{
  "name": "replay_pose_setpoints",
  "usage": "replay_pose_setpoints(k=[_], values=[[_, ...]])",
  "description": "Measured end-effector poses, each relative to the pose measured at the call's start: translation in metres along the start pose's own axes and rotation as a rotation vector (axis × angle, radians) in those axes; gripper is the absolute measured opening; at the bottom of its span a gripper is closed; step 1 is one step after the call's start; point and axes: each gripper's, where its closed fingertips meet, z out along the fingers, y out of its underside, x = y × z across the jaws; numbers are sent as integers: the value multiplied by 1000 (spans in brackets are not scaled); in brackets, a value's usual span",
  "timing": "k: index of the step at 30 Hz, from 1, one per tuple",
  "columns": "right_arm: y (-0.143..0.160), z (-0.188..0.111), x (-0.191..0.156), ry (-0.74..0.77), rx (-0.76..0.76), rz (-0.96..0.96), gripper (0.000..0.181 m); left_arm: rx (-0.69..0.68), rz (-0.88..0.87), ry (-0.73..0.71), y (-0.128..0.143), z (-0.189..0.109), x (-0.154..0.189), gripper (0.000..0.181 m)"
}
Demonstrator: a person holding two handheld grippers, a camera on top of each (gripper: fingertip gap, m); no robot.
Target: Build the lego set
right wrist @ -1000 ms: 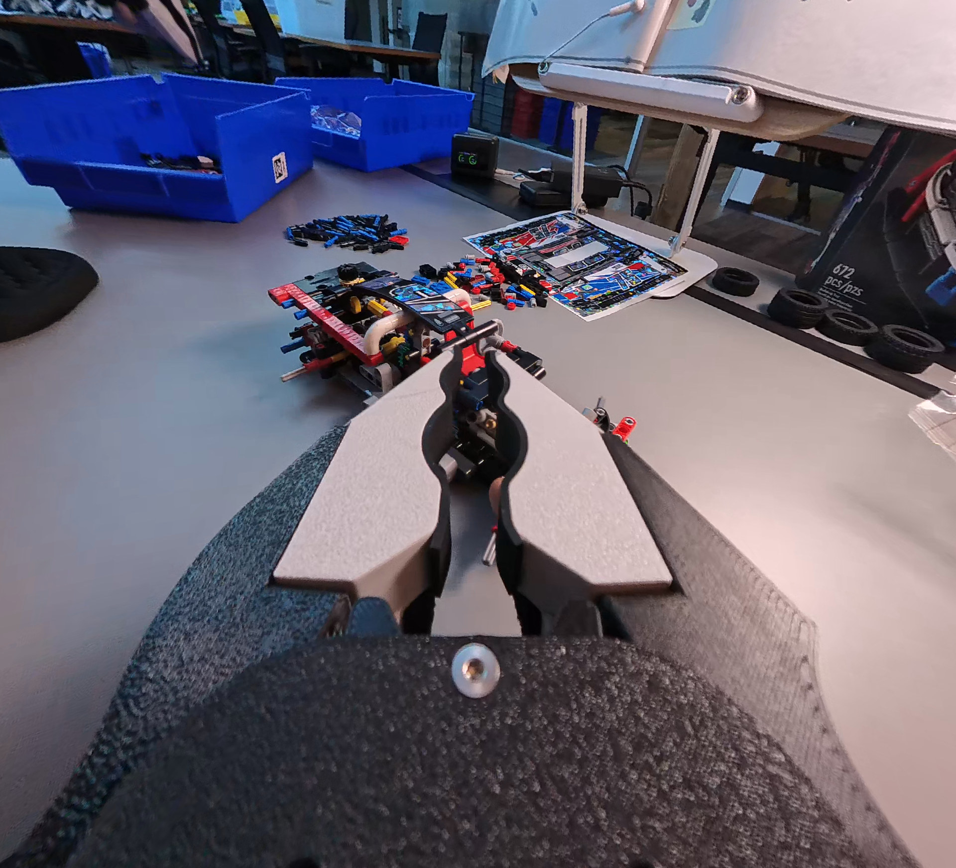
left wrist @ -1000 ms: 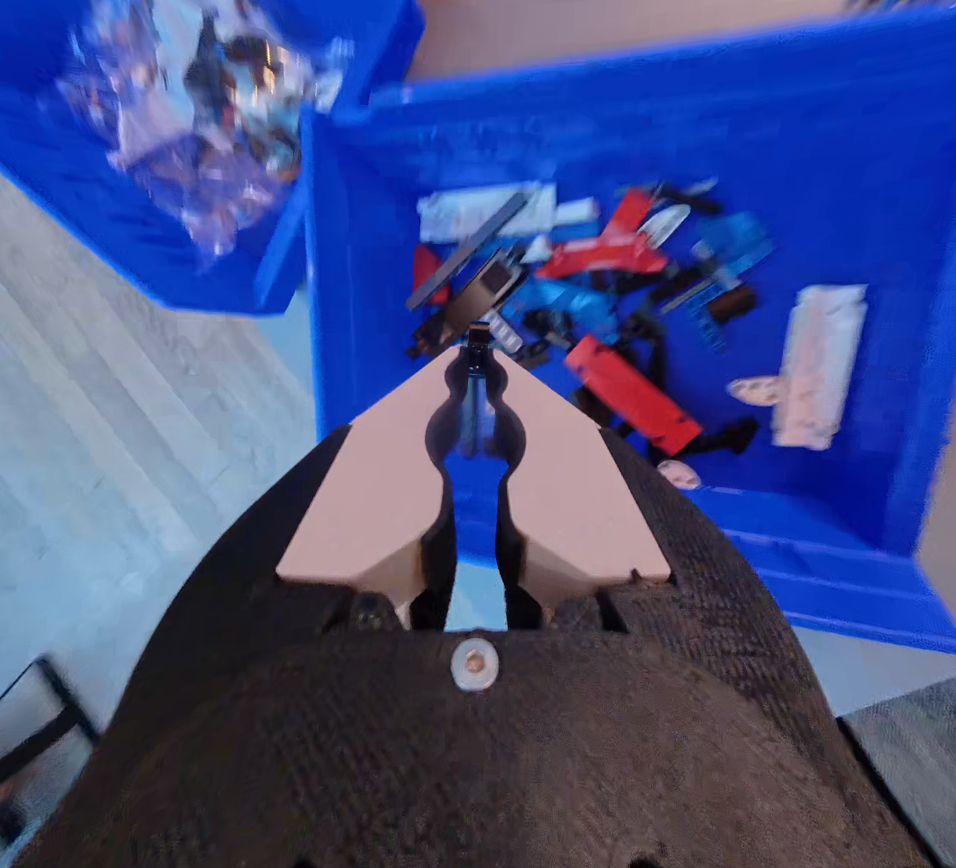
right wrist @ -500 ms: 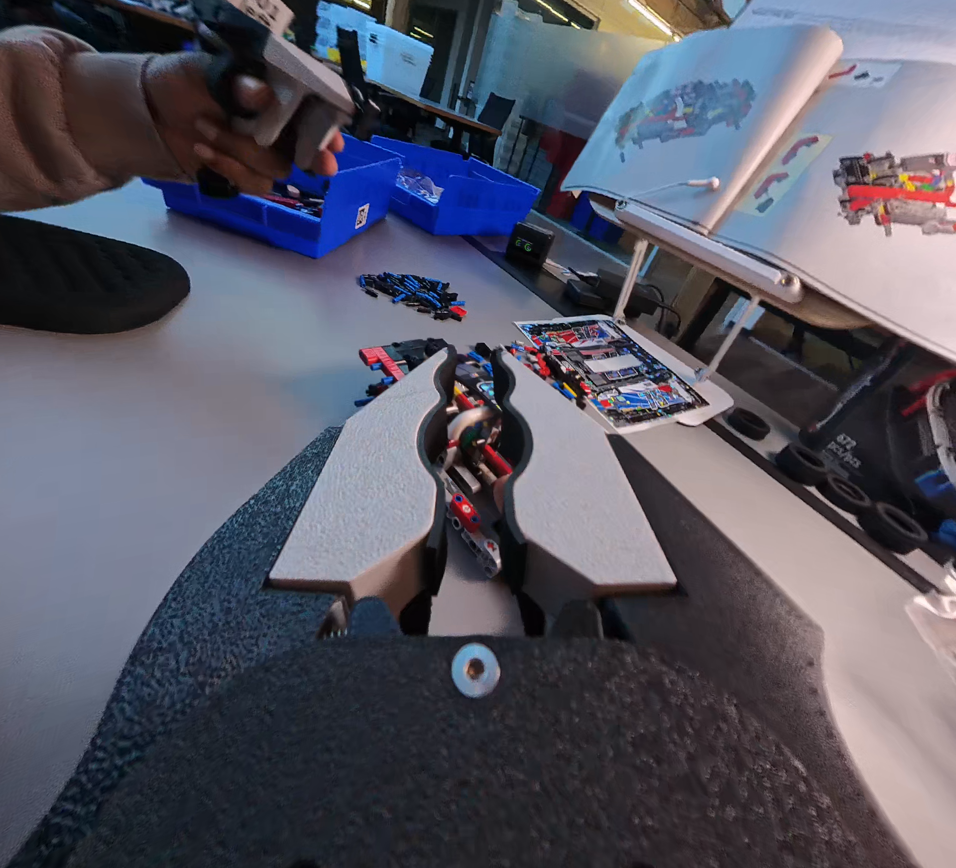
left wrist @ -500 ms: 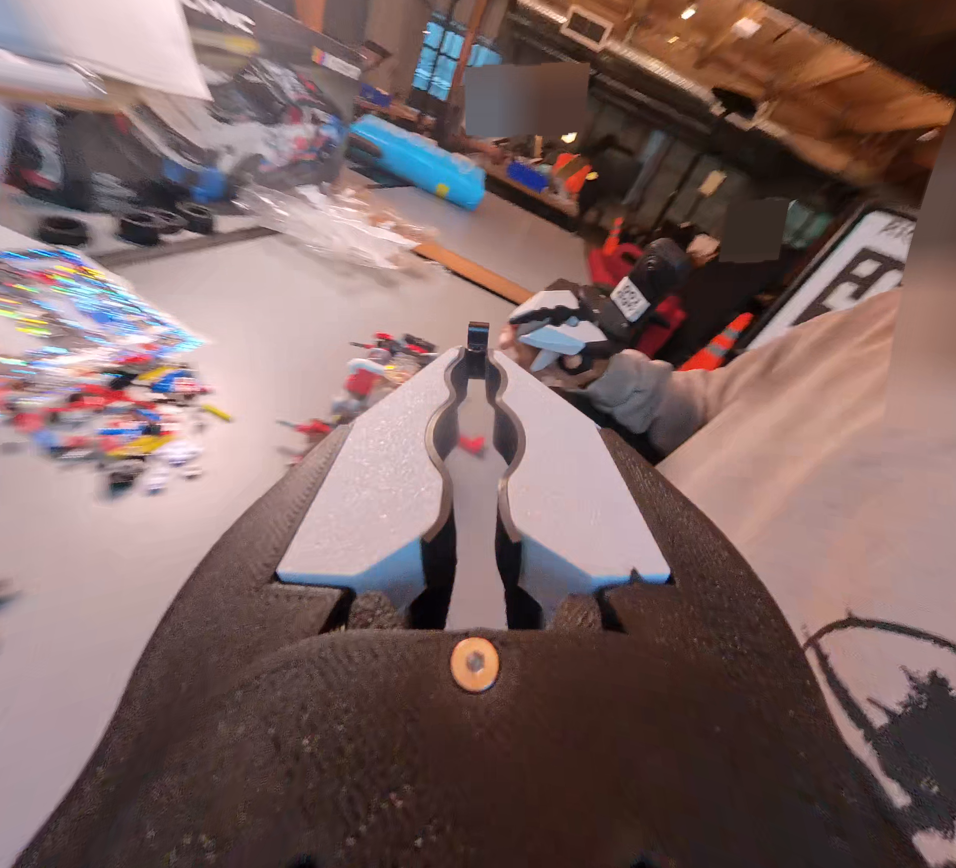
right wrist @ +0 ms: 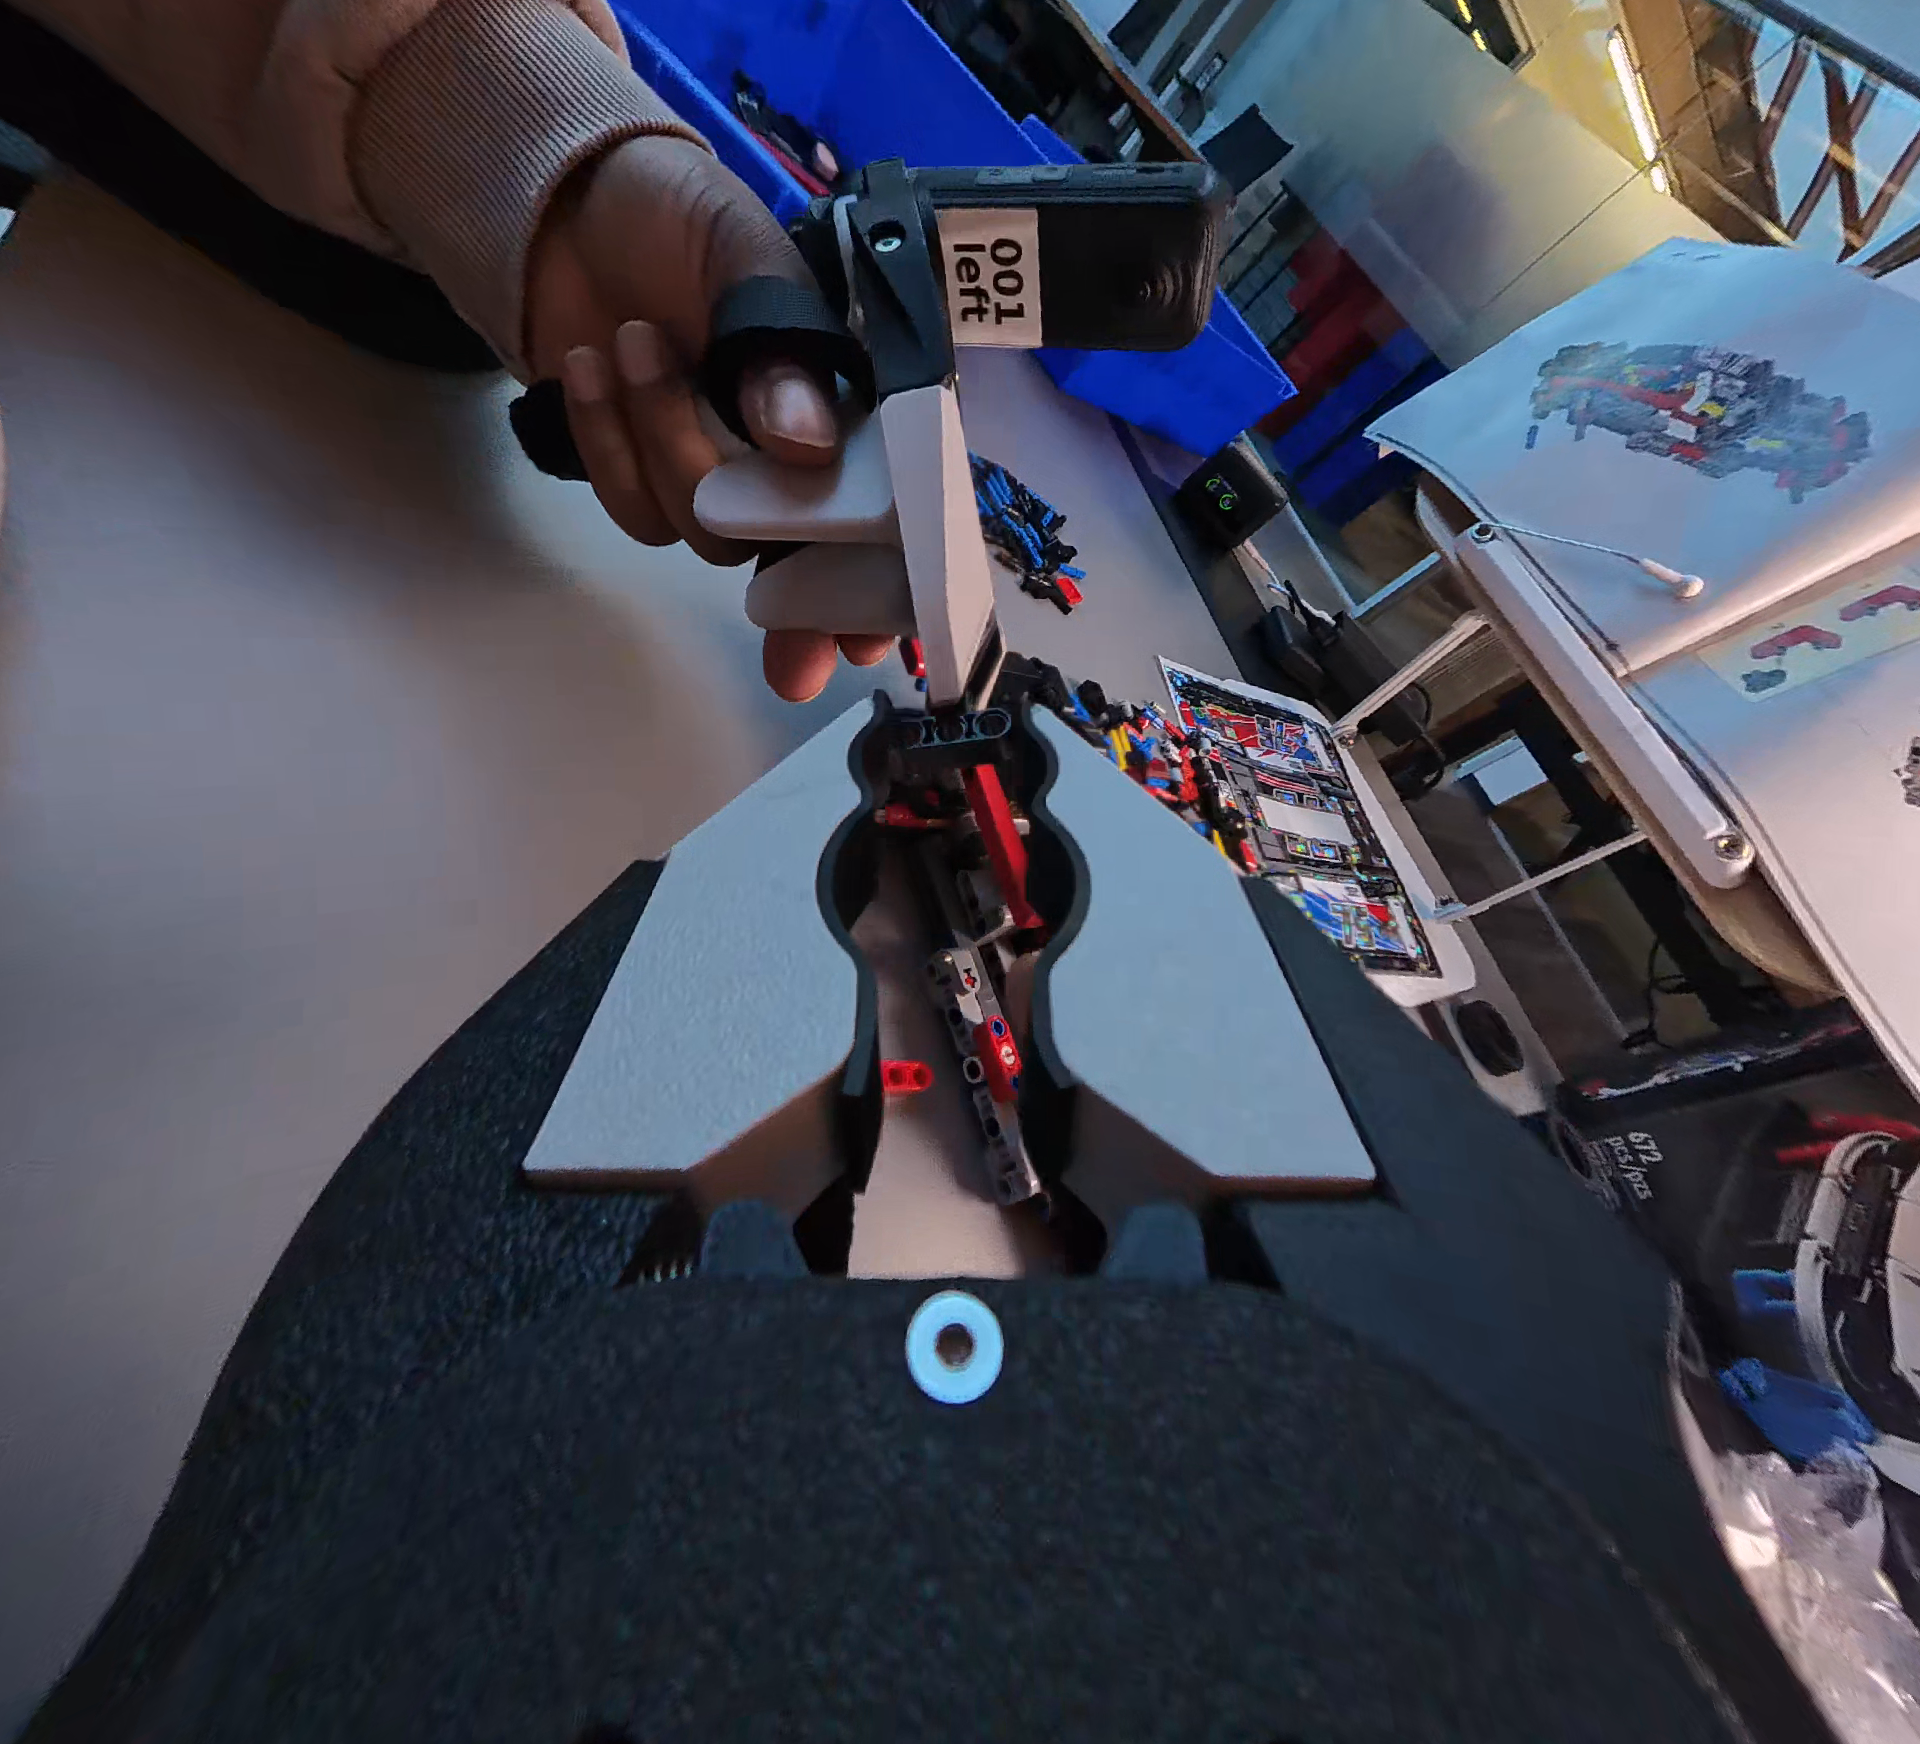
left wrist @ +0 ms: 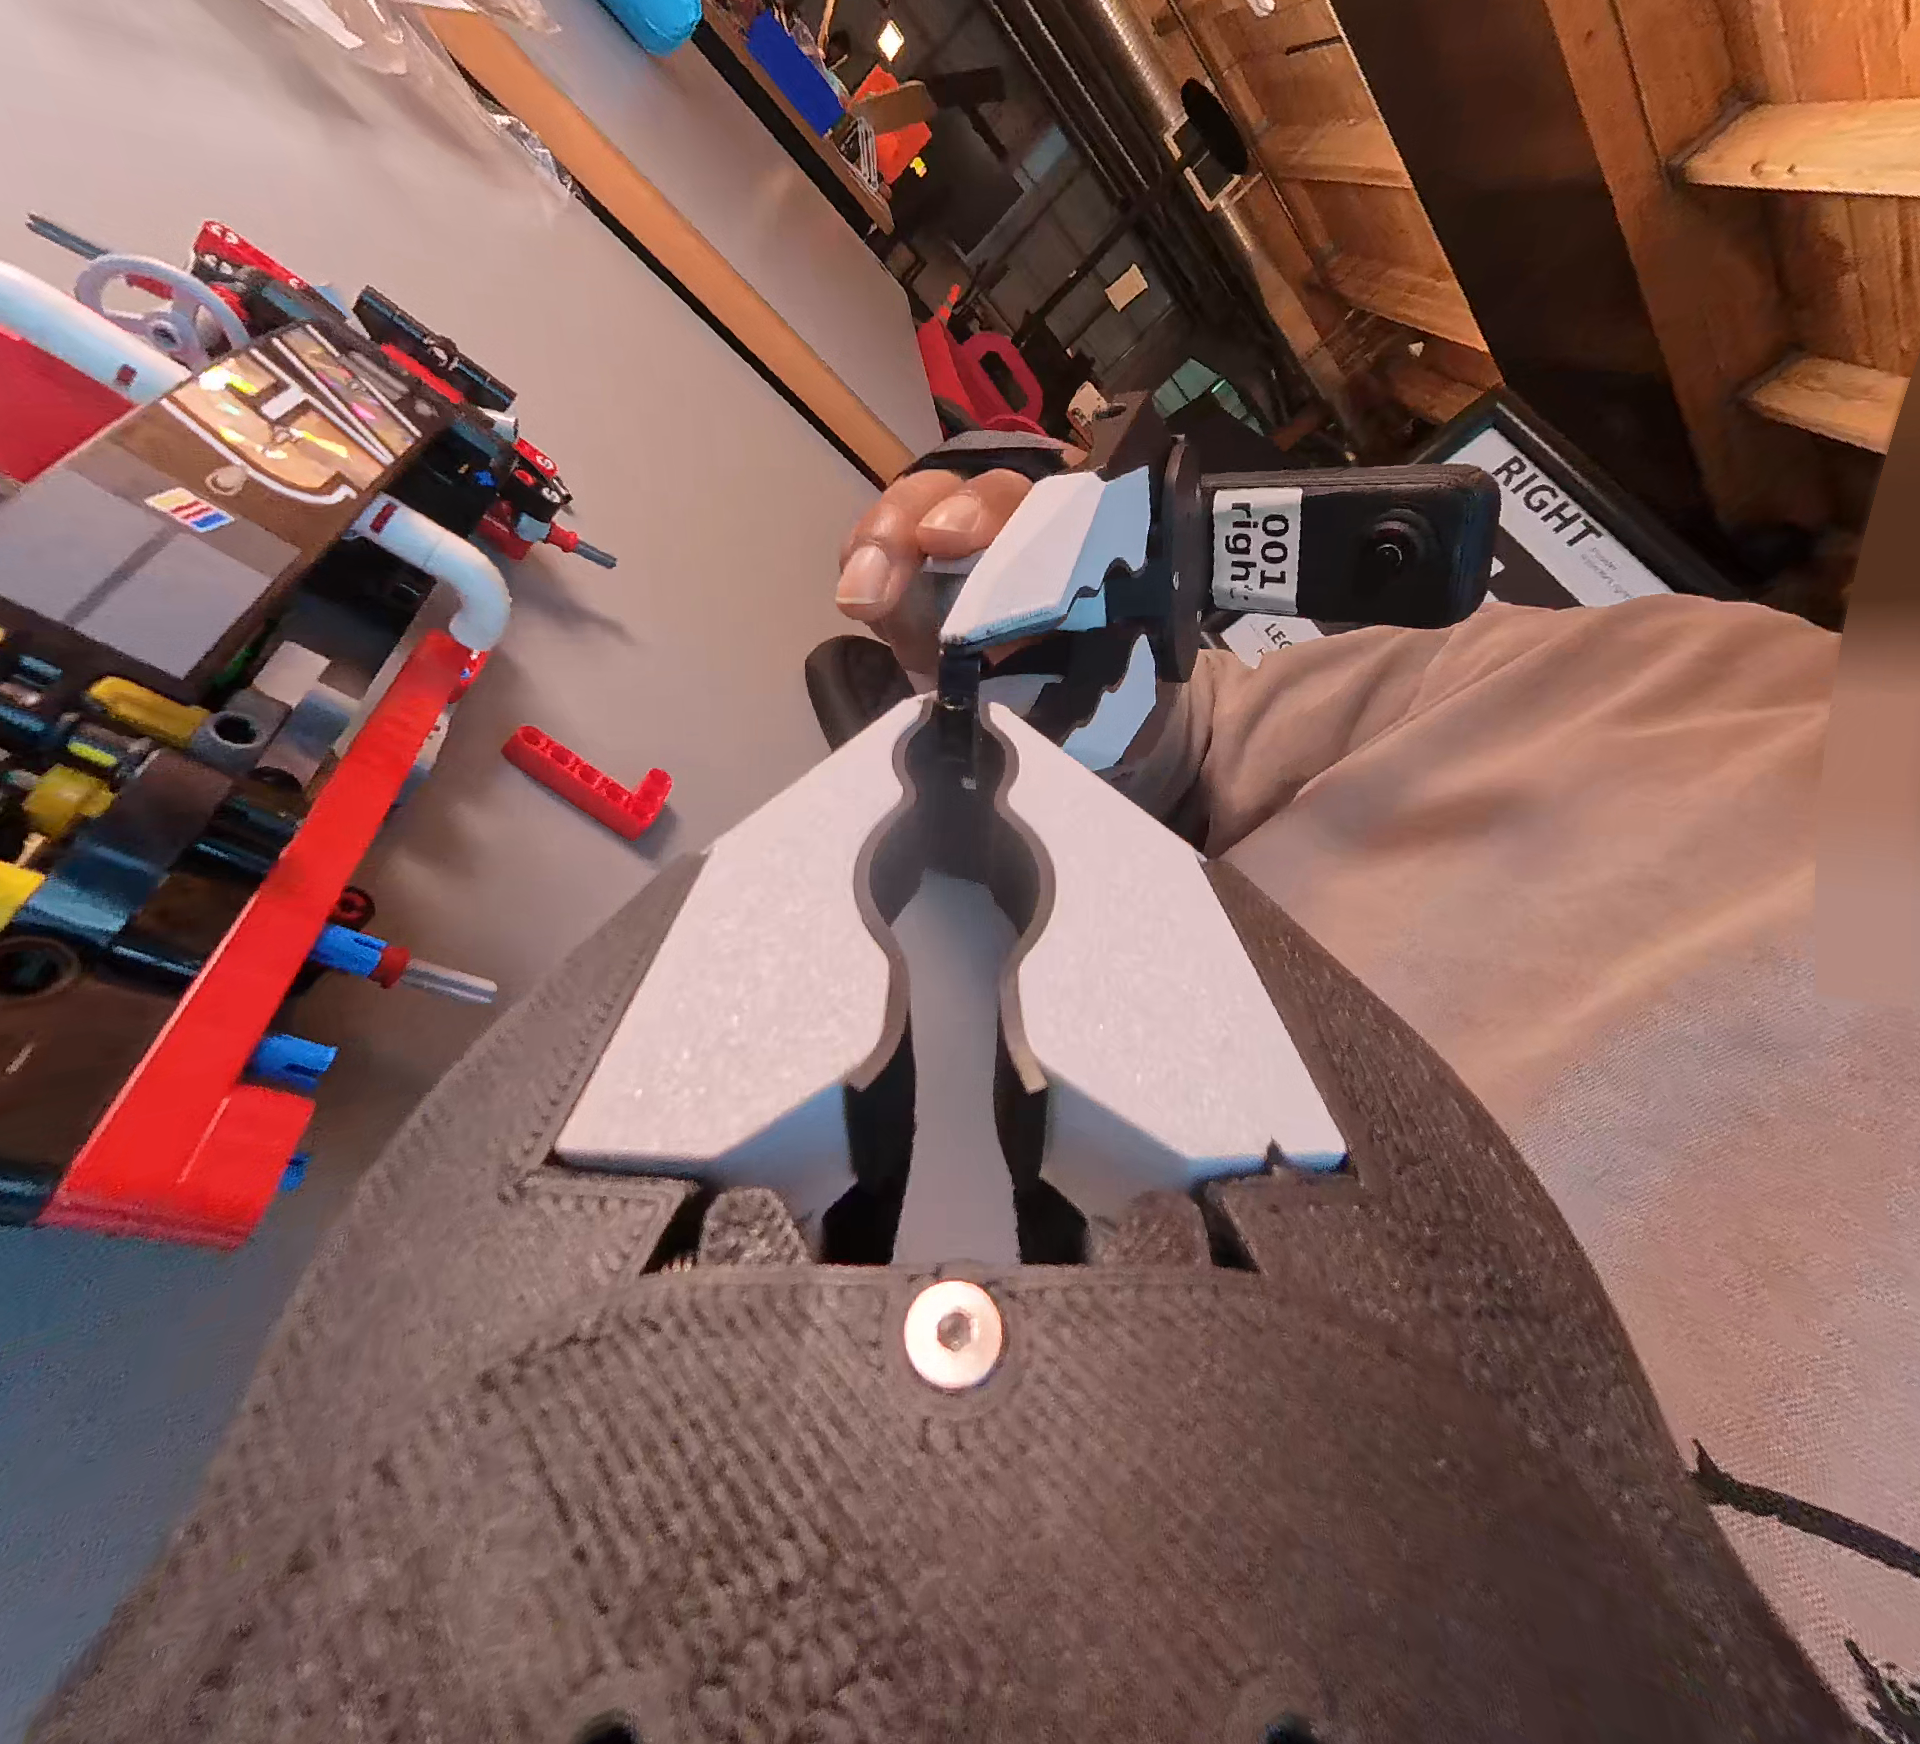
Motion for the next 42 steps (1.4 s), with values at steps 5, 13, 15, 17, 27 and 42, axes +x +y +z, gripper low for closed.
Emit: replay_pose_setpoints(k=[5,13,15,17,27,42], values=[[13,0,-10,-99,-42,128,20,-31,218,-141,3,-6,-8,16],[114,-43,0,-194,-473,536,21,99,647,-591,-54,-70,-29,37],[128,-48,-4,-212,-546,581,21,170,685,-674,-68,-89,-29,18],[134,-46,-9,-223,-578,611,21,216,715,-742,-77,-107,-29,0],[141,-43,-9,-222,-622,603,22,159,722,-837,-62,-136,-43,0],[142,-55,-7,-188,-583,602,32,153,718,-841,-56,-132,-53,0]])
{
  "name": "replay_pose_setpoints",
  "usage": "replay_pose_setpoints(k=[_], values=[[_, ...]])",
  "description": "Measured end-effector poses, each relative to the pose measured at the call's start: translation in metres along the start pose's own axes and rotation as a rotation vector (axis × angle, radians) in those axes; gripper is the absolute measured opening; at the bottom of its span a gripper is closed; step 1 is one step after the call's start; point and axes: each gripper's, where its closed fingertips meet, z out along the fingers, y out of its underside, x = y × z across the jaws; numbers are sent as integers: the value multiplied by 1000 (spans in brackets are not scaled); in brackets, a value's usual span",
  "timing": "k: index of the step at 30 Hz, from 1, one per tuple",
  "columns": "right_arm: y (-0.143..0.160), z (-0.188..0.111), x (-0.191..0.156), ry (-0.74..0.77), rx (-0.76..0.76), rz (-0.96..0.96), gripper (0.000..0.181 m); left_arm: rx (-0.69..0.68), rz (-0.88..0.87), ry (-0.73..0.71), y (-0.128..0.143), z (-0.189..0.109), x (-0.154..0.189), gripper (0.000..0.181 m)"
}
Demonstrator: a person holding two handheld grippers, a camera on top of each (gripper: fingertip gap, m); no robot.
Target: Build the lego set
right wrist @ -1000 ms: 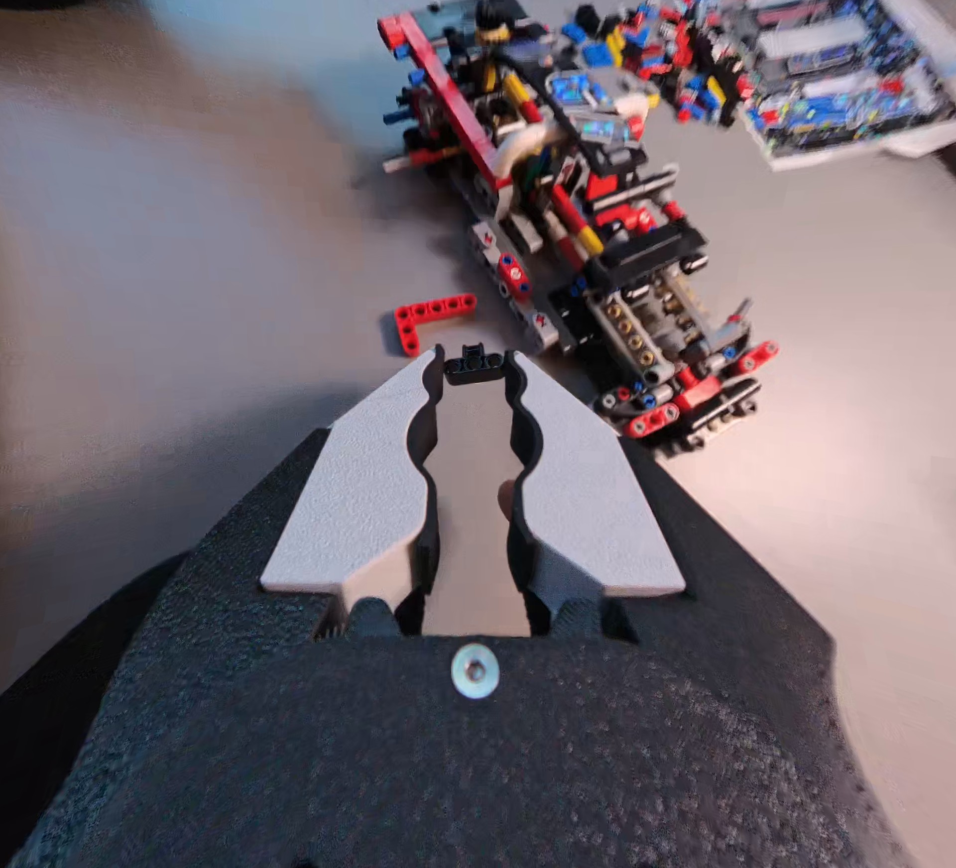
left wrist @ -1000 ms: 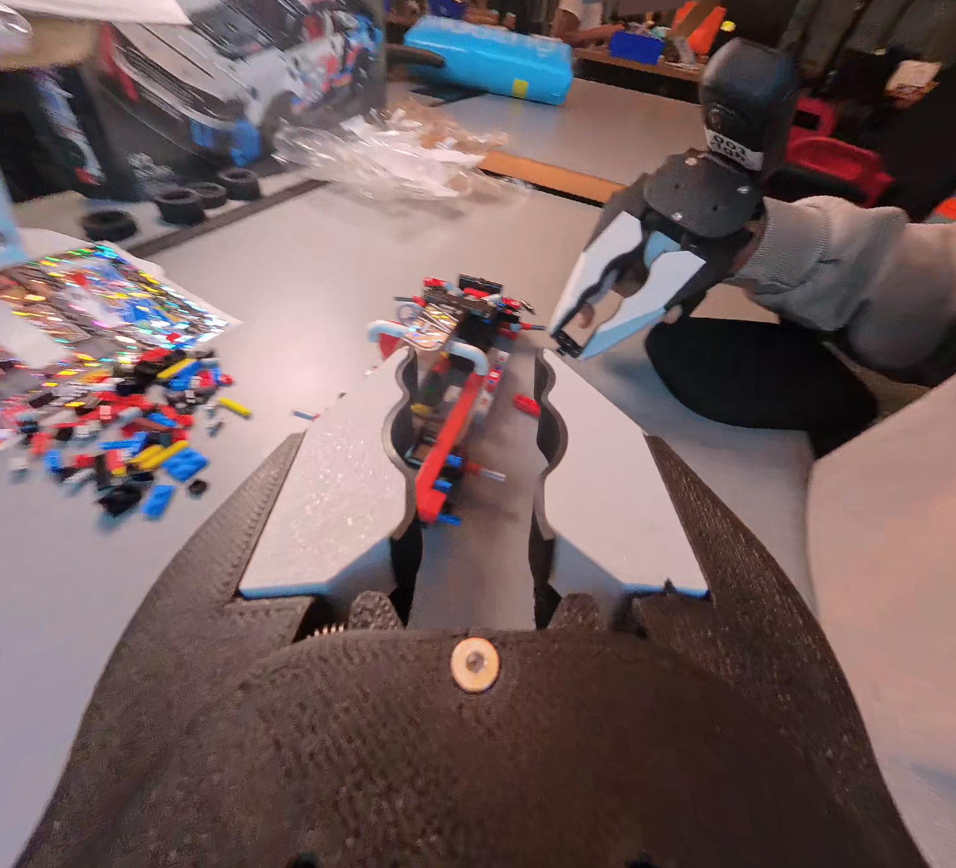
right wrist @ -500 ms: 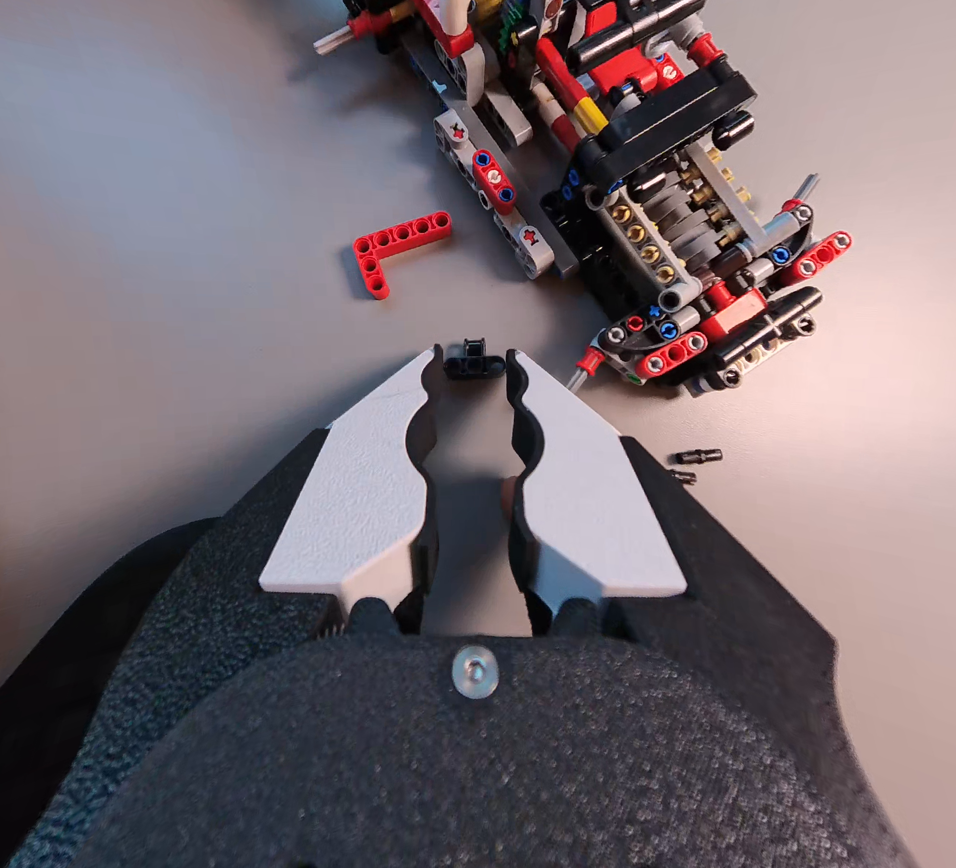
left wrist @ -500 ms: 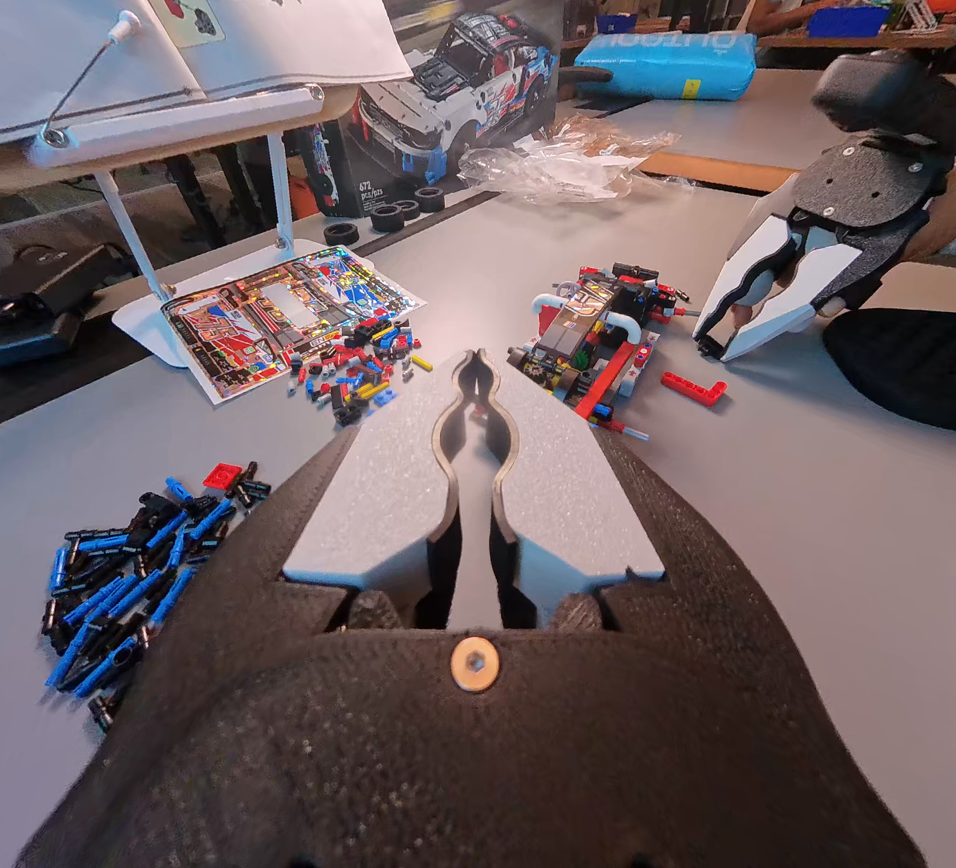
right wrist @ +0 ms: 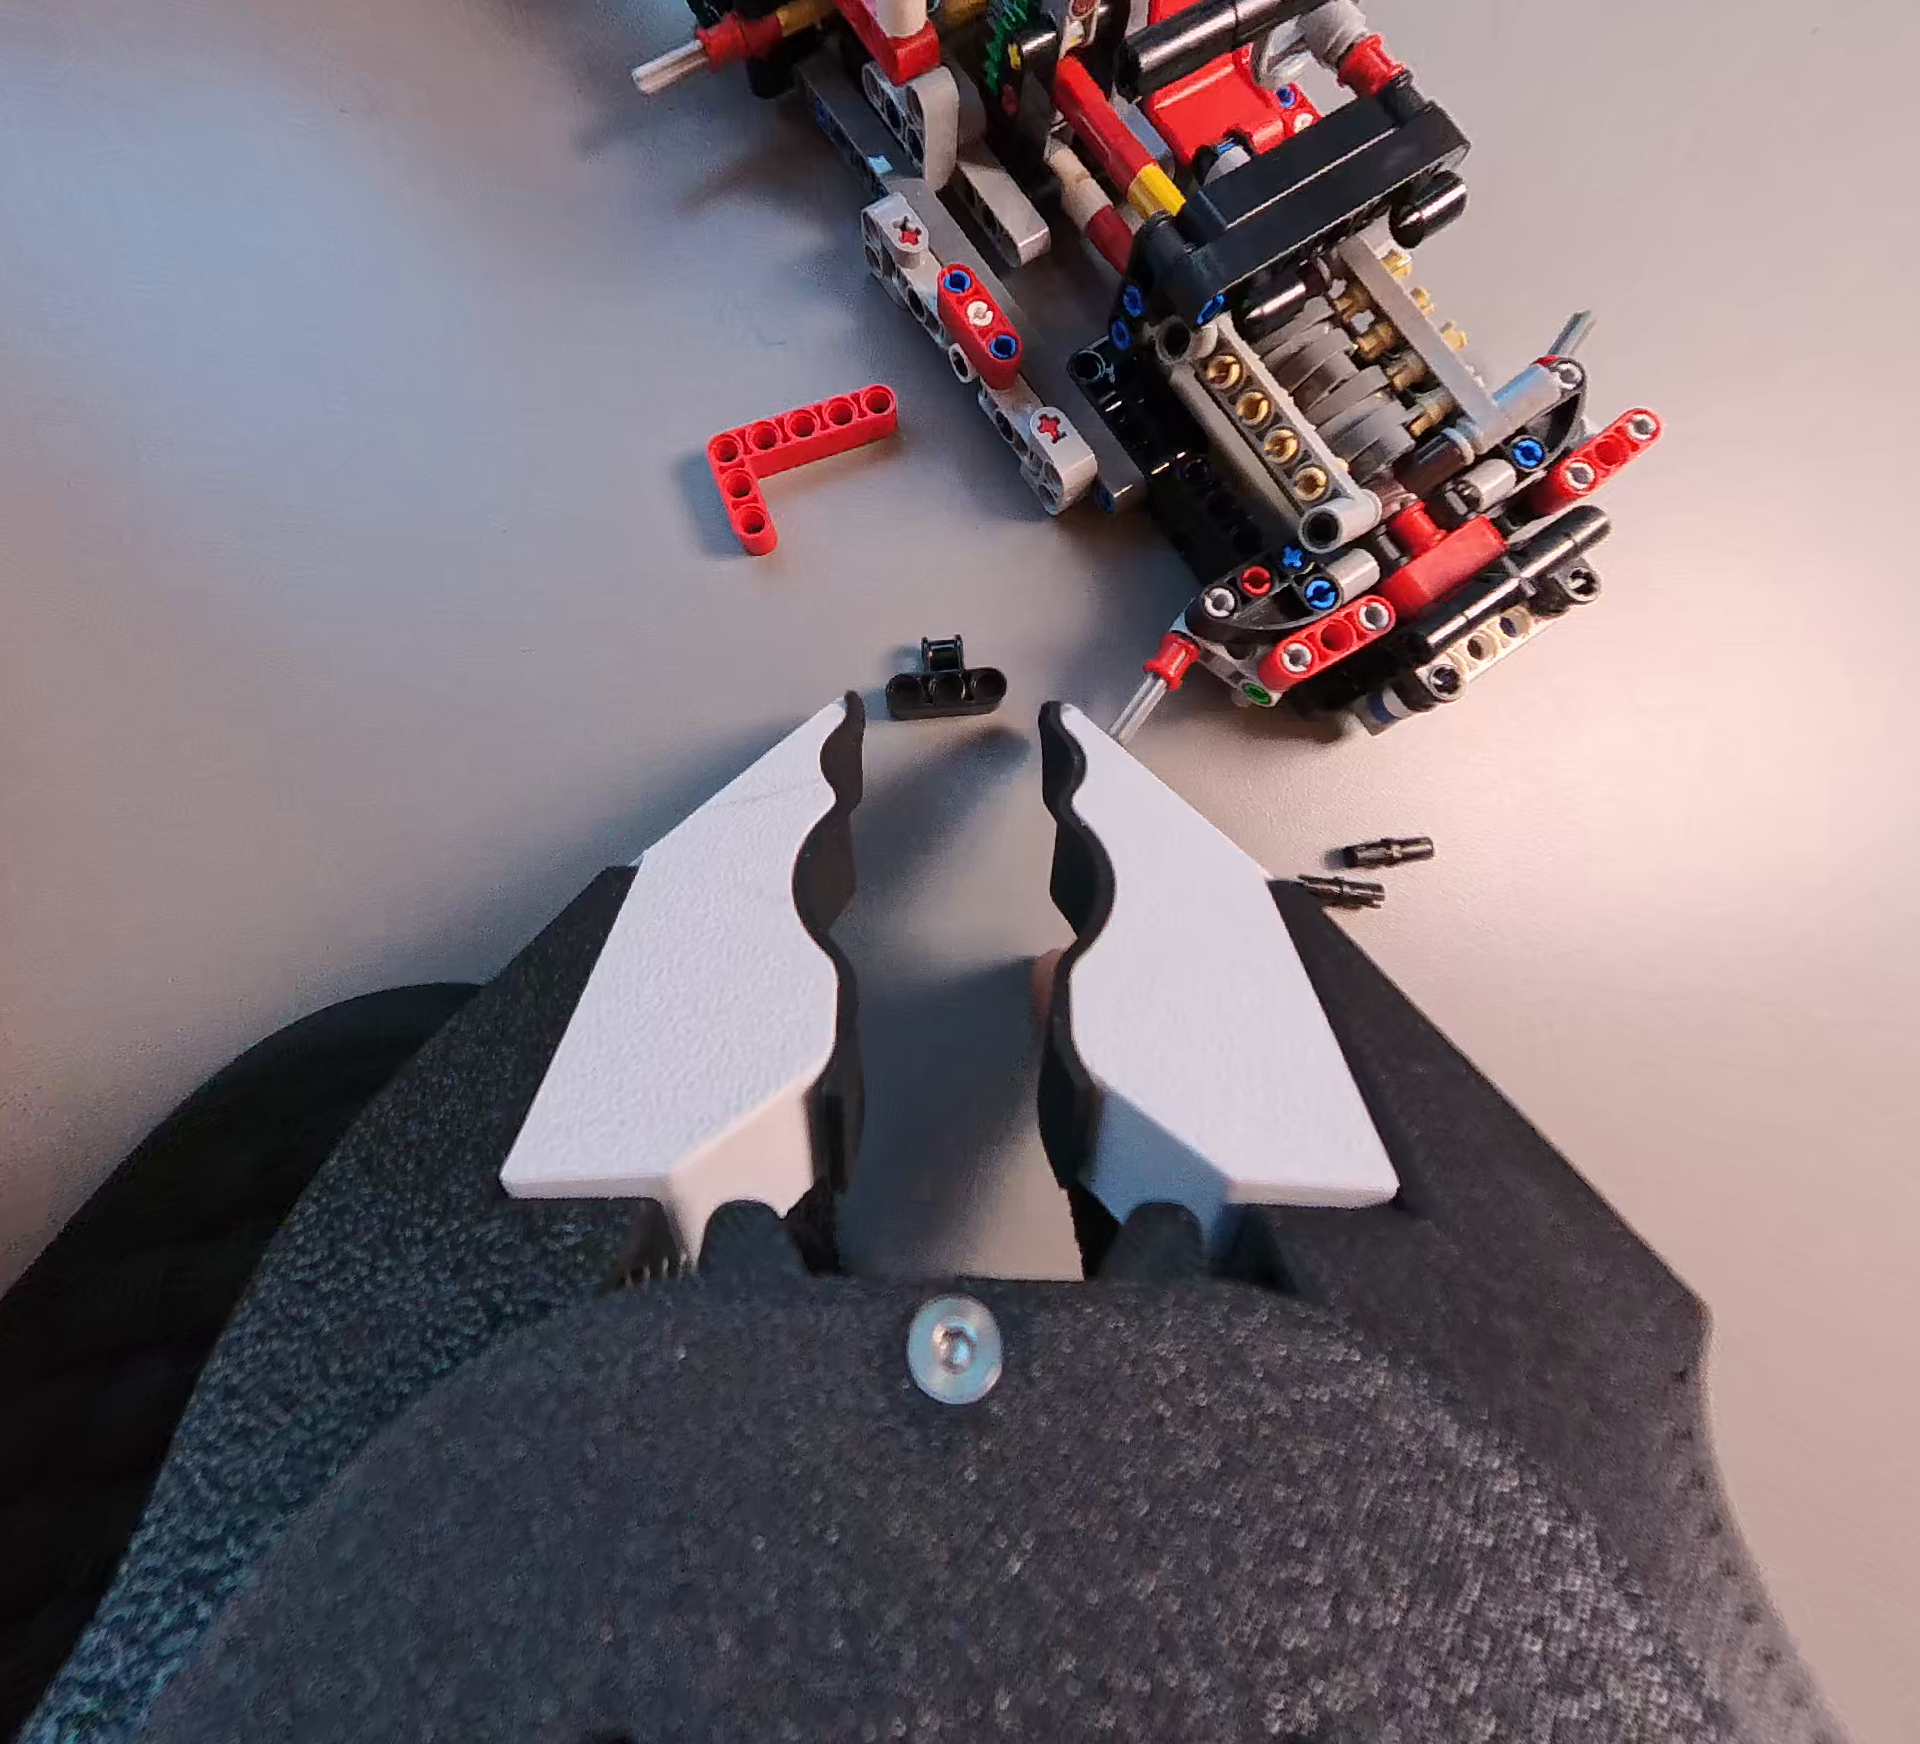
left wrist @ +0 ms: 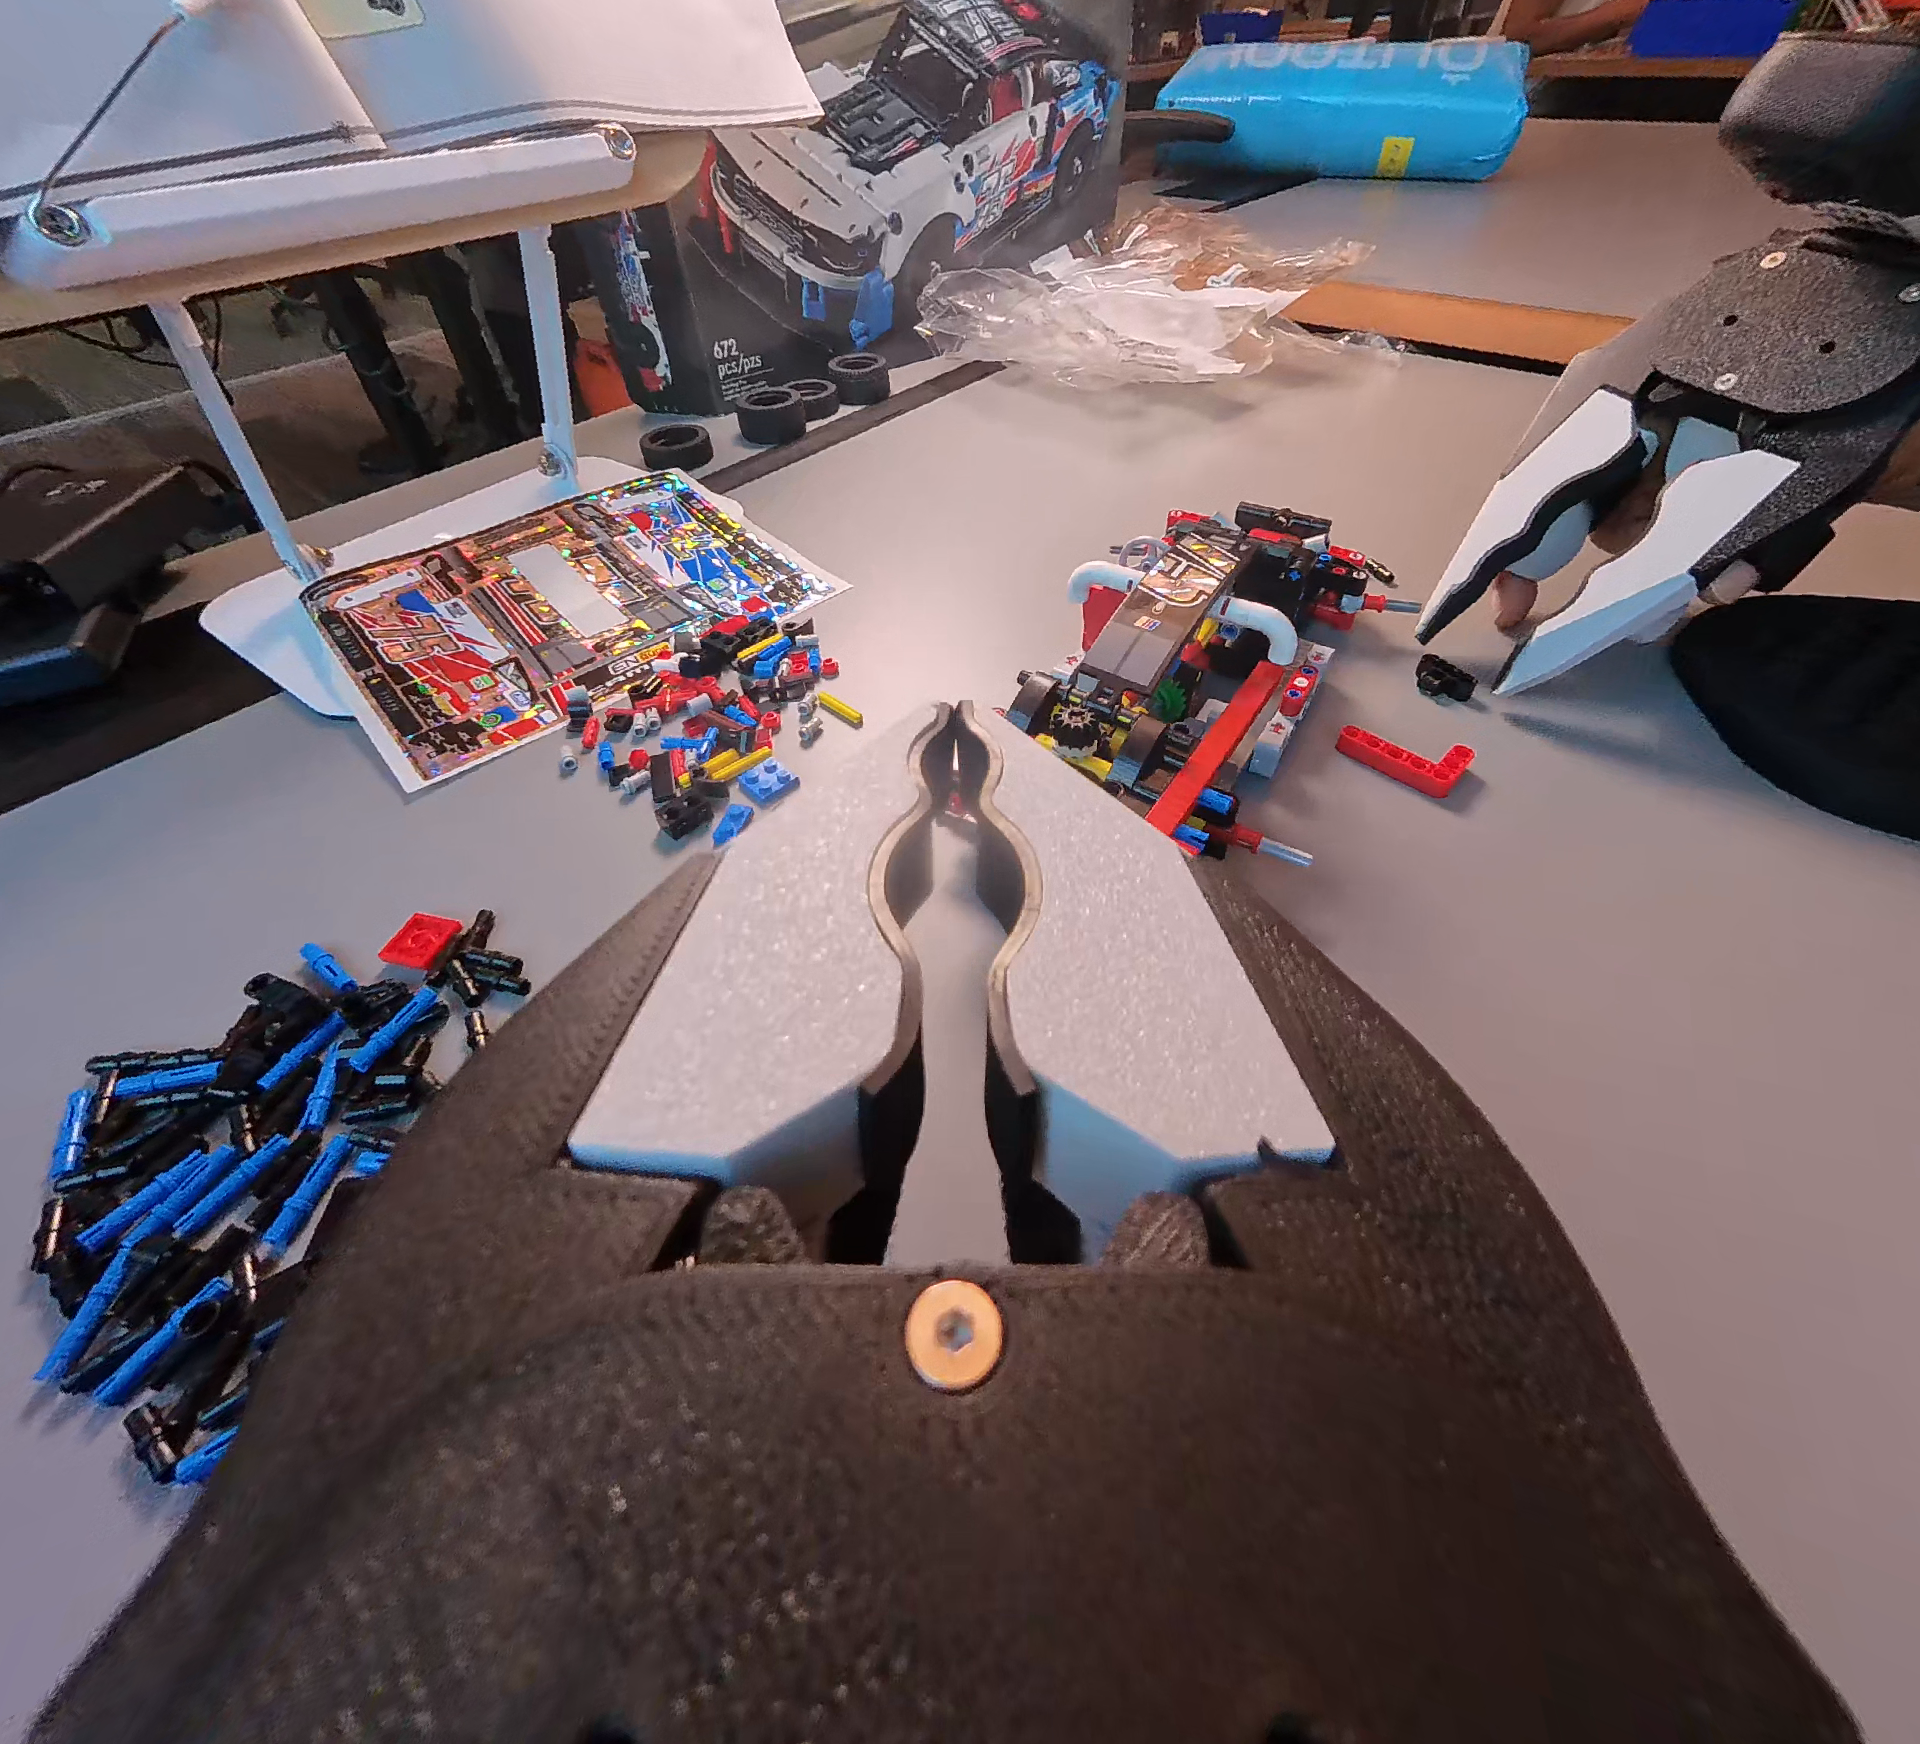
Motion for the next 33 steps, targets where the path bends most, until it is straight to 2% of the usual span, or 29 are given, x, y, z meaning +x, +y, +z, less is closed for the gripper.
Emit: replay_pose_setpoints(k=[7,13,17,21,26,33], values=[[-4,6,-1,-12,-28,-3,21,-14,14,-4,5,3,3,0],[-11,9,-23,-57,-30,26,26,-26,22,3,8,5,5,1],[-21,3,-29,-57,23,22,28,-31,20,11,9,5,6,4],[-35,-3,-20,-8,112,-9,27,-51,14,23,14,7,7,11],[-73,-15,3,117,379,-35,26,-53,-17,22,16,7,3,24],[-86,-26,19,197,561,3,24,-78,-5,-3,23,11,-1,43]])
